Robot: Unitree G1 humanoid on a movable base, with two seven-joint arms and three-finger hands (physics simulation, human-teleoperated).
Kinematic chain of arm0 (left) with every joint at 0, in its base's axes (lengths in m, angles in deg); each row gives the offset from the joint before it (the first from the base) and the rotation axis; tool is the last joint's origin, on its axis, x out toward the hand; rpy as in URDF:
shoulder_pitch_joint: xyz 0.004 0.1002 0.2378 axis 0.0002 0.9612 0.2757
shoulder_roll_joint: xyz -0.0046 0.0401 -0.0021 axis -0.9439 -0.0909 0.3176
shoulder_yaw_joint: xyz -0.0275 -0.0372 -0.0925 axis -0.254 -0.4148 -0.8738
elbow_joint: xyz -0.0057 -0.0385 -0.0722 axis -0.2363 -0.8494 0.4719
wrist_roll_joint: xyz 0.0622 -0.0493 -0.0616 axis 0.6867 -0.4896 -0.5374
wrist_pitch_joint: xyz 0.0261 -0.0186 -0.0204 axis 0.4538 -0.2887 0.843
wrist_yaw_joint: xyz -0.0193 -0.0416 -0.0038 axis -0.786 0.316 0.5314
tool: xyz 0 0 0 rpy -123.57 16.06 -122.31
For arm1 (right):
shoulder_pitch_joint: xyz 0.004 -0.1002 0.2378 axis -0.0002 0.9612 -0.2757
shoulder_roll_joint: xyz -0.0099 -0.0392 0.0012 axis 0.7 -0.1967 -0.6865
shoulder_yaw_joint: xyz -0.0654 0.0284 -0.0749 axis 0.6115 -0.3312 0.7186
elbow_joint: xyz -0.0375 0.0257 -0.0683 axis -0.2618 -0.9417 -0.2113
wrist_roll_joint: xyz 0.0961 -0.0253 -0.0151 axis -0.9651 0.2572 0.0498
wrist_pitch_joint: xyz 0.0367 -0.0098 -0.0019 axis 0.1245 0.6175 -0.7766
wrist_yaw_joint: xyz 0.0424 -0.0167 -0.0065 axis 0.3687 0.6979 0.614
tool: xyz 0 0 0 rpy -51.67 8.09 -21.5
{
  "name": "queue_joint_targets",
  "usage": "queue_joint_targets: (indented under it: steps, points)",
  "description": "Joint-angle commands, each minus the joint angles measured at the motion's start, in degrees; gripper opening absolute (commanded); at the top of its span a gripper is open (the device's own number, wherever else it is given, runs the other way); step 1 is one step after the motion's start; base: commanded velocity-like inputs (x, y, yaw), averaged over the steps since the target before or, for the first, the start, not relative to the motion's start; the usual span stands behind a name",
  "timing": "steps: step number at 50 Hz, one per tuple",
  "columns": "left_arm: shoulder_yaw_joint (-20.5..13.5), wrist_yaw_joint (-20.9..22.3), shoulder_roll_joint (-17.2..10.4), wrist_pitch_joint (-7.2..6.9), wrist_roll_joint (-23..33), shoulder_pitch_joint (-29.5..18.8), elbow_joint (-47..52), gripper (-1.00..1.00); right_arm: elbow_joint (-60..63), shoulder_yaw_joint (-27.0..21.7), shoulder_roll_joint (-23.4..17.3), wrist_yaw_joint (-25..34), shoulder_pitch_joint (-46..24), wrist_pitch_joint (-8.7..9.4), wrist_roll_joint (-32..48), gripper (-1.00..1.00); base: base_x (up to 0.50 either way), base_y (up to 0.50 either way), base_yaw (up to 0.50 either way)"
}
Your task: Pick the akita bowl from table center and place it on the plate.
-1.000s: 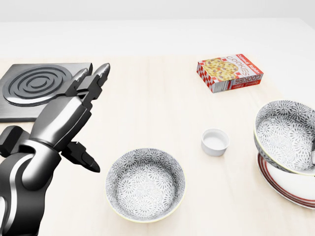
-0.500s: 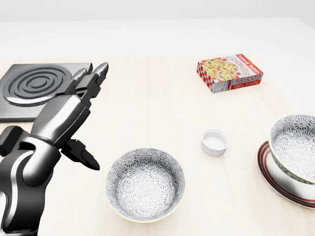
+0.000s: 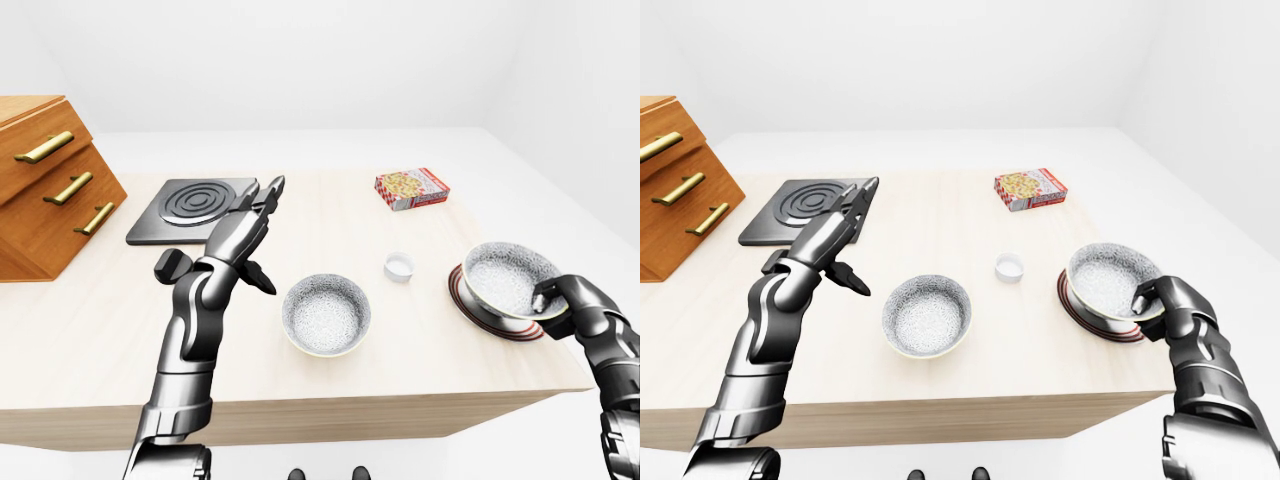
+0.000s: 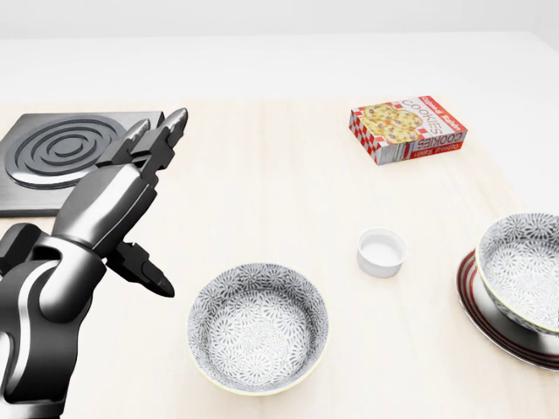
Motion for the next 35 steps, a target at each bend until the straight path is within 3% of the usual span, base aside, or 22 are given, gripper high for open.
queue_joint_targets:
  steps: [1, 2, 3, 19, 26, 27, 30, 31, 33, 35]
  points:
    - [0.11, 0.04, 0.20, 0.00, 0.12, 0.31, 0.36, 1.00, -0.68, -1.43, -0.30, -1.26, -0.80, -0.01, 1.46, -0.18, 0.00, 0.00, 0.00]
    - [0.12, 0.04, 0.21, 0.00, 0.15, 0.33, 0.38, 1.00, -0.69, -1.50, -0.31, -0.92, -0.74, -0.01, 1.32, 0.33, 0.00, 0.00, 0.00]
    - [0.15, 0.11, 0.26, 0.00, 0.19, 0.44, 0.55, 1.00, -0.72, -1.50, -0.43, -1.08, -0.69, -0.01, 1.37, 1.00, 0.00, 0.00, 0.00]
    - [0.06, 0.24, 0.26, 0.00, 0.09, 0.59, 0.80, 1.00, 5.49, -3.50, -1.49, 1.29, 1.69, -0.01, 0.82, 1.00, 0.00, 0.00, 0.00]
    - [0.18, 0.21, 0.42, 0.00, 0.19, 0.76, 0.88, 1.00, 26.14, -10.10, -0.19, 9.56, 9.65, -0.01, -1.86, 1.00, 0.00, 0.00, 0.00]
    - [0.19, 0.32, 0.49, 0.00, 0.18, 0.87, 1.13, 1.00, 34.25, -12.47, 0.55, 13.19, 11.99, 2.17, -3.07, 1.00, 0.00, 0.00, 0.00]
    - [0.21, 0.45, 0.55, 0.00, 0.20, 1.07, 1.53, 1.00, 47.32, -16.62, 2.74, 19.02, 15.69, 6.25, -2.32, 1.00, 0.00, 0.00, 0.00]
    - [0.16, 0.52, 0.56, 0.00, 0.16, 1.13, 1.73, 1.00, 55.42, -18.83, 4.30, 23.11, 17.73, 9.29, -2.95, 1.00, 0.00, 0.00, 0.00]
    - [0.12, 0.64, 0.58, 0.00, 0.09, 1.19, 2.04, 1.00, 65.39, -20.71, 7.05, 28.21, 19.27, 9.99, -1.60, 1.00, 0.00, 0.00, 0.00]
    - [0.34, 1.14, 1.07, 0.00, 0.41, 2.15, 3.97, 1.00, 67.85, -22.06, 8.23, 30.14, 19.54, 9.99, -1.02, 1.00, 0.00, 0.00, 0.00]
